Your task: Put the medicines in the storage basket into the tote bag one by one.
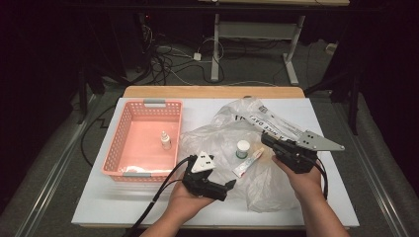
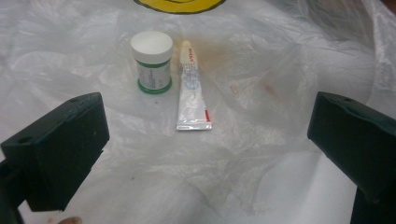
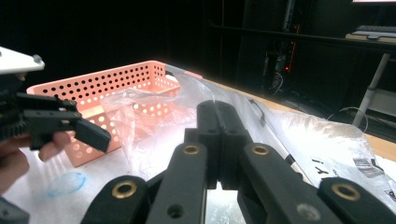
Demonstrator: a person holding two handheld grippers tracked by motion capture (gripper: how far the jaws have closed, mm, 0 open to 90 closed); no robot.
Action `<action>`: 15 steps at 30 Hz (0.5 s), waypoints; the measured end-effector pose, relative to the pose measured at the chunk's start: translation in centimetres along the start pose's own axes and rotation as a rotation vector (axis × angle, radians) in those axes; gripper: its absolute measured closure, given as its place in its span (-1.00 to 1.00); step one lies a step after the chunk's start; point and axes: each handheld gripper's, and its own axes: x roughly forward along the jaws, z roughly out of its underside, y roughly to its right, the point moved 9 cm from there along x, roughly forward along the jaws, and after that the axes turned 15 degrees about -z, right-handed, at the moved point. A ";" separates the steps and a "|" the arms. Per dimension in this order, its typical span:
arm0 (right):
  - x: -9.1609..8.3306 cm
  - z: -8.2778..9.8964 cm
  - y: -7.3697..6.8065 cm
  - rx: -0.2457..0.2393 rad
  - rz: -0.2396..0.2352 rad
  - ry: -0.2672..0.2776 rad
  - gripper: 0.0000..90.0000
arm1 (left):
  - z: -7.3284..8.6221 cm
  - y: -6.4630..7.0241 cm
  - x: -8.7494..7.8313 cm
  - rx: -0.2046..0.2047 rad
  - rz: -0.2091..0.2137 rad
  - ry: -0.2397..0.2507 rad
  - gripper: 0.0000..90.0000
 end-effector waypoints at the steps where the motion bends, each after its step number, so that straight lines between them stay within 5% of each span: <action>1: 0.0 0.0 0.0 0.000 0.000 0.000 1.00 | 0.1 -0.3 -0.2 -0.007 0.000 0.001 -1.00; 15: -0.1 0.0 0.0 -0.002 0.001 -0.001 1.00 | 1.4 -5.3 -3.3 -0.041 -0.117 0.019 -1.00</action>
